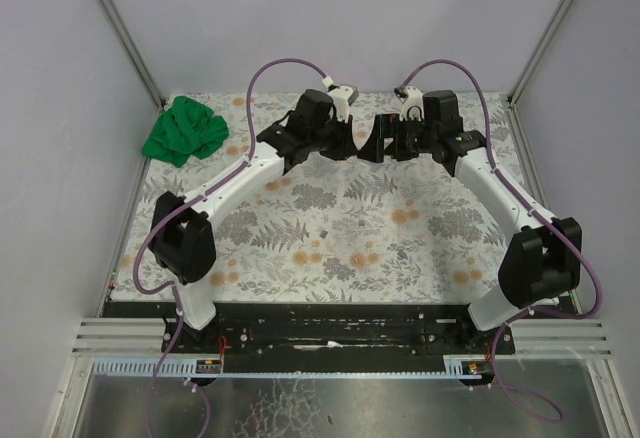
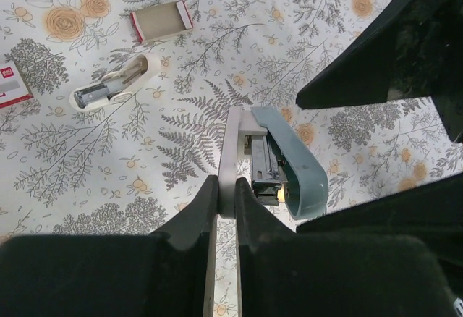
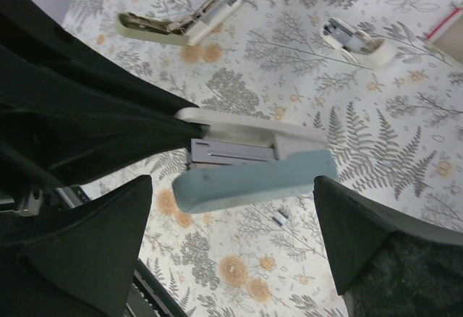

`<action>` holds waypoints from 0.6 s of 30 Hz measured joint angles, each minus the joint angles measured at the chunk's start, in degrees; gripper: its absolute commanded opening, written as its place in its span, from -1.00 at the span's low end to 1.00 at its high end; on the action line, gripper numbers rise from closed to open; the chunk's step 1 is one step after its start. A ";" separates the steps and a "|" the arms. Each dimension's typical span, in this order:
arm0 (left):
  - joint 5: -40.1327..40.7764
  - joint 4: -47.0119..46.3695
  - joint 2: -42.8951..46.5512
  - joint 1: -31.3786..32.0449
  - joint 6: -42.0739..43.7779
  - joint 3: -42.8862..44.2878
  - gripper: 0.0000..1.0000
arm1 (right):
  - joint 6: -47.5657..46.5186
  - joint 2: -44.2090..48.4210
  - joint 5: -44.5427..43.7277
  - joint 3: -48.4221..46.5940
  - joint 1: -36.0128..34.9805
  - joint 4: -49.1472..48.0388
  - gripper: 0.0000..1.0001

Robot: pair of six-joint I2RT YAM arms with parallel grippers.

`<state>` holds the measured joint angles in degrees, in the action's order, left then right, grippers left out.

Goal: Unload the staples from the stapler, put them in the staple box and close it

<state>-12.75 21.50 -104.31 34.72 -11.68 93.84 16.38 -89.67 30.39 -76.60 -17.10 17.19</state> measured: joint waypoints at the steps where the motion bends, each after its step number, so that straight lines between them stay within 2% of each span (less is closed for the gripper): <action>1: 0.07 -0.02 0.11 0.00 0.09 -0.28 -1.00 | -0.50 0.04 -0.63 0.04 0.00 0.39 0.98; 11: 0.11 -0.74 2.97 0.00 1.22 -3.91 -1.00 | -2.51 0.04 -2.27 0.07 -0.07 1.86 0.97; 18: 1.64 -1.07 3.89 -0.02 1.75 -5.57 -1.00 | -4.07 0.26 -1.84 0.15 0.02 4.07 0.64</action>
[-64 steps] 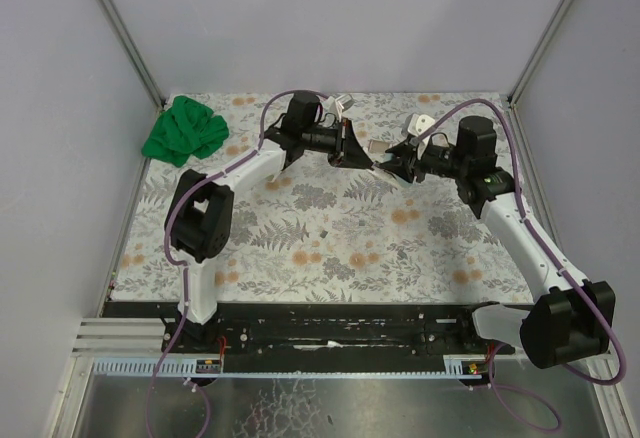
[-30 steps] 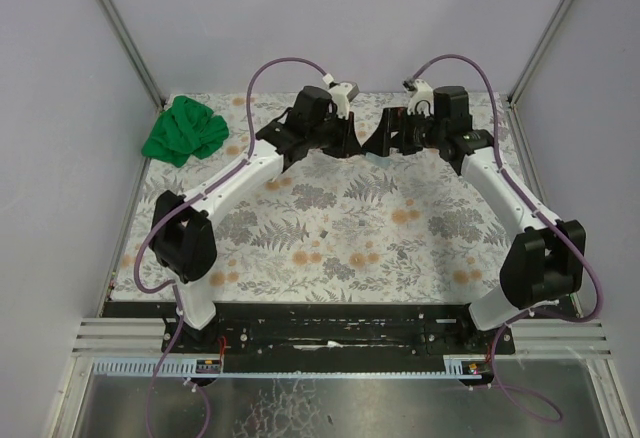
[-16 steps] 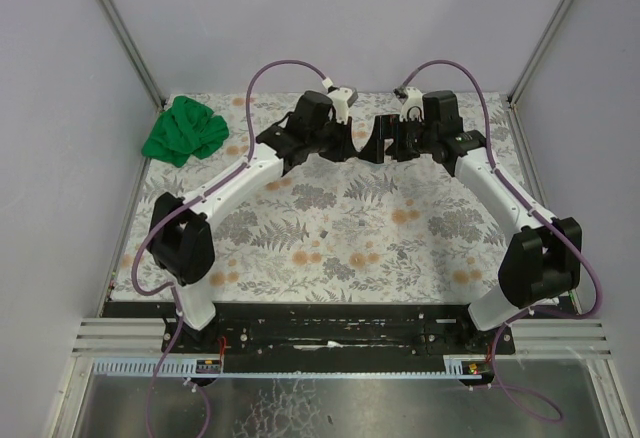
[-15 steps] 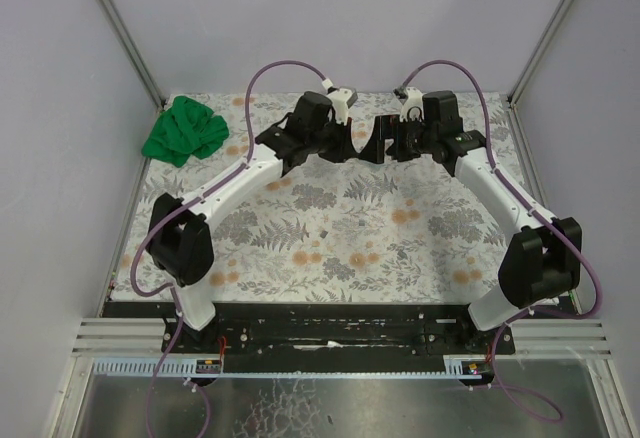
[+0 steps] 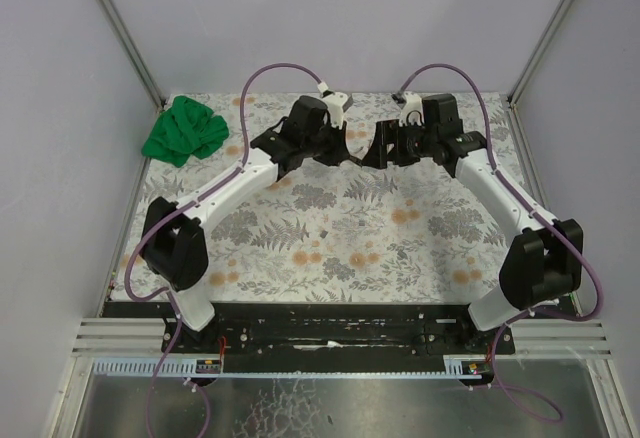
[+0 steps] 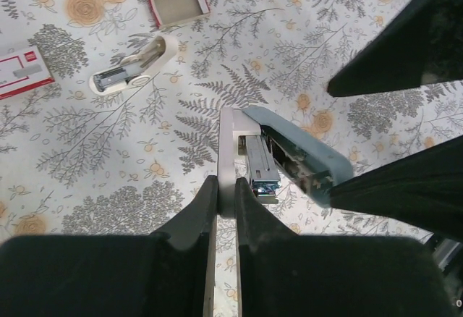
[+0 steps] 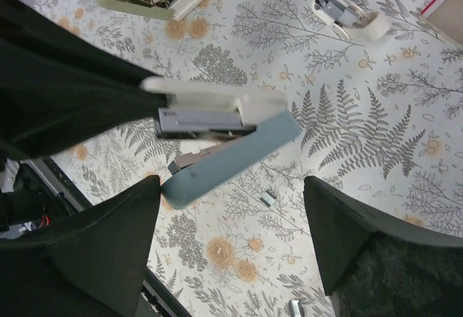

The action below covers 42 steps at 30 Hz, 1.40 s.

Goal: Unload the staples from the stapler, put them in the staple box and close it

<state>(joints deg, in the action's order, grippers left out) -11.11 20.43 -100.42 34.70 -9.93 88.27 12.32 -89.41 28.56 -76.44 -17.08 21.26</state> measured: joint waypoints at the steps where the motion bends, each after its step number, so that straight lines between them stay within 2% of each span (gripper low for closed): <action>1: 0.07 0.17 0.00 -0.28 0.07 -0.02 -1.00 | -0.28 0.28 -0.02 0.35 0.13 0.20 0.60; 6: -0.79 0.15 0.24 -2.45 0.20 -0.02 -1.00 | -1.84 1.53 -0.17 2.38 2.54 1.22 0.42; 9: -3.37 0.04 0.98 -4.46 -0.24 -0.02 -1.00 | -2.93 1.49 -0.63 3.76 4.52 1.92 0.24; 17: -13.81 -1.97 3.45 -8.94 -3.10 -1.66 -1.00 | -5.29 1.18 1.49 5.09 7.34 2.38 0.19; 26: -26.16 -8.57 2.78 -14.43 -11.78 -5.62 -1.00 | -6.29 1.22 8.39 7.76 9.25 -1.57 -0.04; 29: -28.09 -10.60 2.12 -15.23 -13.97 -6.49 -1.00 | -7.06 1.25 12.07 8.00 10.14 -2.82 0.01; 34: -28.55 -11.34 1.73 -15.41 -15.26 -6.88 -1.00 | -8.83 2.36 16.68 8.24 11.06 -5.25 0.30; 42: -27.47 -10.75 1.57 -13.64 -14.78 -6.86 -1.00 | -14.73 3.80 22.38 6.25 10.08 -6.69 0.46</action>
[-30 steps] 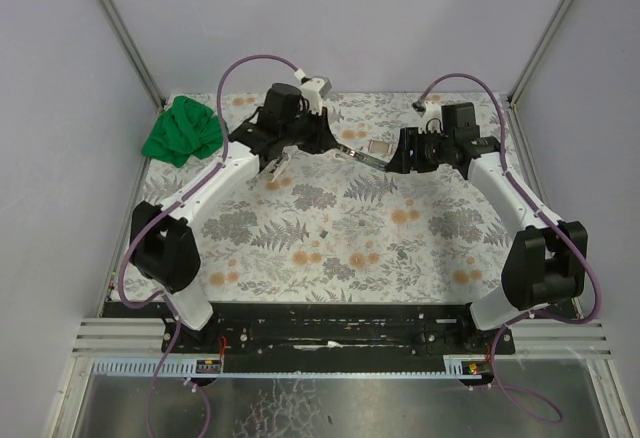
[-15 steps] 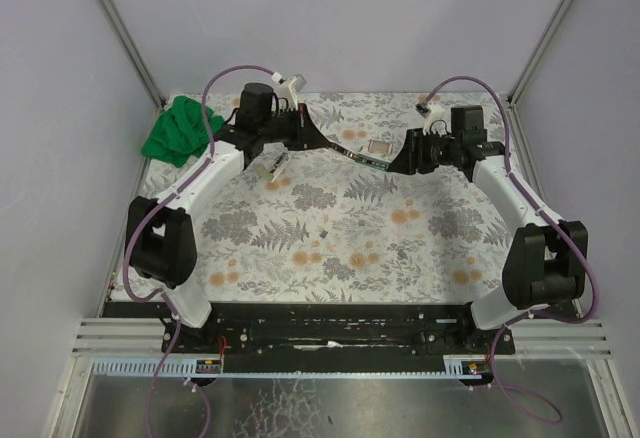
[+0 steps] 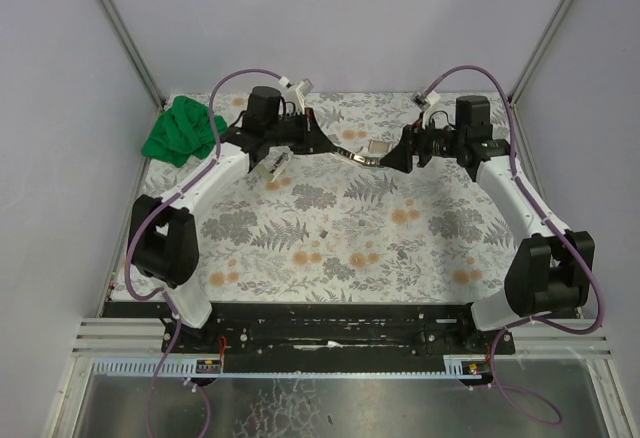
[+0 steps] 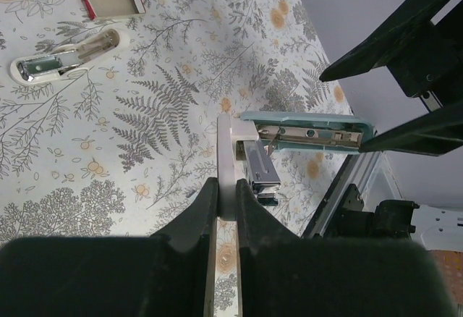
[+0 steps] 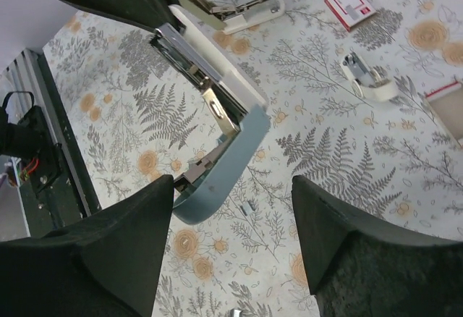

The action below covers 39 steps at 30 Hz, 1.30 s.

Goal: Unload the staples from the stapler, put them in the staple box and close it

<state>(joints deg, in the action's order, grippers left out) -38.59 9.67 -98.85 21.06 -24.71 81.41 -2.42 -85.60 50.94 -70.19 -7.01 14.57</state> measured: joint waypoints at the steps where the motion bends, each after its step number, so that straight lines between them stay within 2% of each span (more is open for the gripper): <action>1: 0.20 0.17 0.00 0.33 0.11 0.00 -1.00 | -1.11 0.00 0.33 -0.24 -0.46 0.02 0.47; 7: 0.48 0.68 -0.44 1.05 0.55 0.11 -1.00 | -8.59 0.50 0.15 -0.46 -3.67 0.70 0.48; 16: 0.44 0.63 -0.76 1.09 0.28 0.20 -1.00 | -21.79 2.32 -8.57 0.33 -8.02 2.84 0.43; 19: 0.33 0.61 -1.20 1.09 -0.13 0.22 -1.00 | -24.00 4.42 -10.49 3.06 -8.04 0.94 0.29; 23: -0.04 0.46 -2.14 1.09 -1.11 0.22 -1.00 | -25.86 6.54 -11.02 5.27 -8.15 -2.10 -0.04; 28: -0.68 0.04 -2.95 1.07 -2.67 0.22 -1.00 | -27.61 8.15 -10.54 7.39 -8.61 -5.35 -0.06; 31: -1.38 0.02 -3.21 1.07 -3.13 0.22 -1.00 | -28.63 9.07 -9.25 8.74 -8.63 -6.71 -0.23; 34: -2.58 -0.39 -3.56 1.01 -4.55 0.20 -1.00 | -29.05 9.57 -8.61 9.42 -8.63 -8.00 -0.60; 39: -5.25 -1.49 -4.20 -0.02 -7.28 -0.57 -1.00 | -28.89 10.95 -8.02 11.80 -8.63 -11.74 -0.86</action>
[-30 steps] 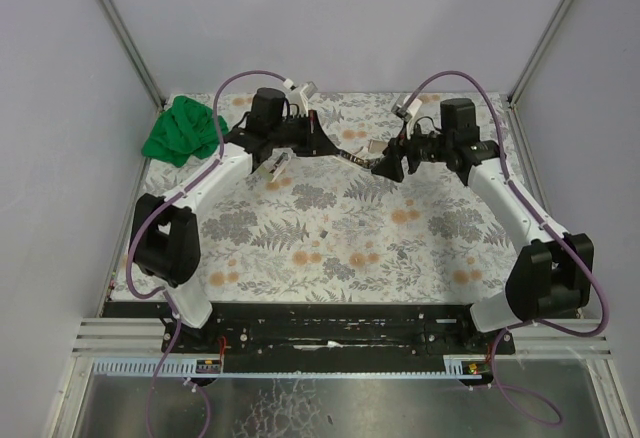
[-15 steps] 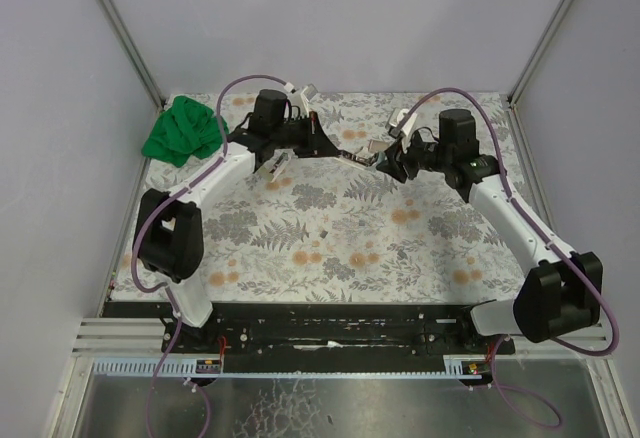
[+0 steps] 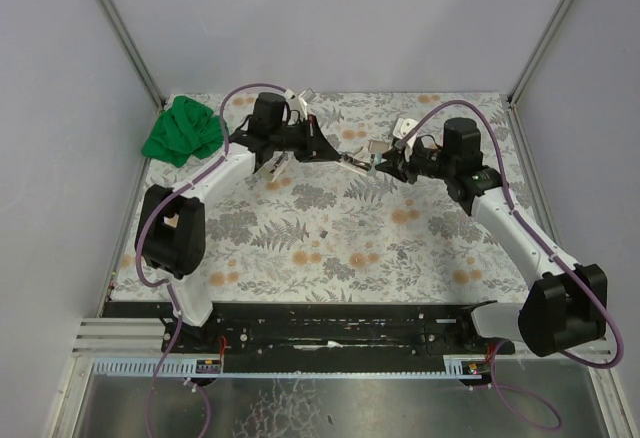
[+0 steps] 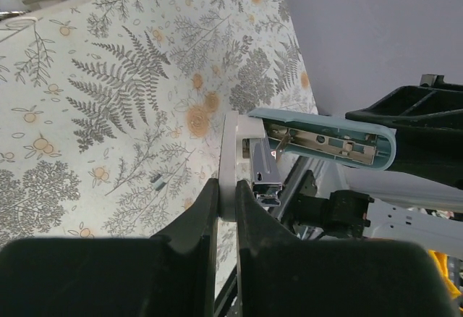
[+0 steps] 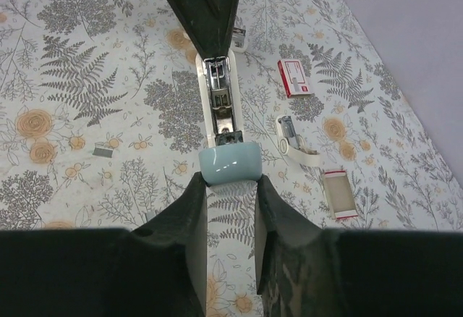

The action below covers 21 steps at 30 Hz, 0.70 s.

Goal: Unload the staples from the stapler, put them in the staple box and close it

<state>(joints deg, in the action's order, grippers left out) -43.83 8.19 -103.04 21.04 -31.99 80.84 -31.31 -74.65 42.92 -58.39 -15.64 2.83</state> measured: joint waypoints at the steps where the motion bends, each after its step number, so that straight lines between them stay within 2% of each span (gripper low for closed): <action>1: -0.59 -0.31 -0.02 -0.26 -0.52 -0.42 -1.00 | 0.26 0.39 0.17 0.57 0.00 -0.52 -0.86; 7: -2.45 -2.12 0.00 -1.20 -1.73 -1.64 -1.00 | 1.75 1.25 0.63 1.75 0.00 -2.27 -0.73; 11: -0.31 0.55 0.07 -0.39 0.85 -0.13 -1.00 | 1.88 0.57 0.68 1.46 0.00 -1.90 -0.71; 17: 9.86 6.91 1.97 3.89 7.39 2.80 -1.00 | 1.31 -1.31 0.66 1.16 0.00 -1.84 -0.54; 21: 17.66 10.78 3.17 7.69 11.85 5.75 -1.00 | 0.17 -1.60 1.11 1.16 -0.04 -1.95 -0.51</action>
<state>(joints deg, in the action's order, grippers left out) -26.17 18.96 -99.88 28.73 -20.14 86.59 -31.14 -76.25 44.03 -57.23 -15.68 0.89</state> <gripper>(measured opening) 0.057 0.328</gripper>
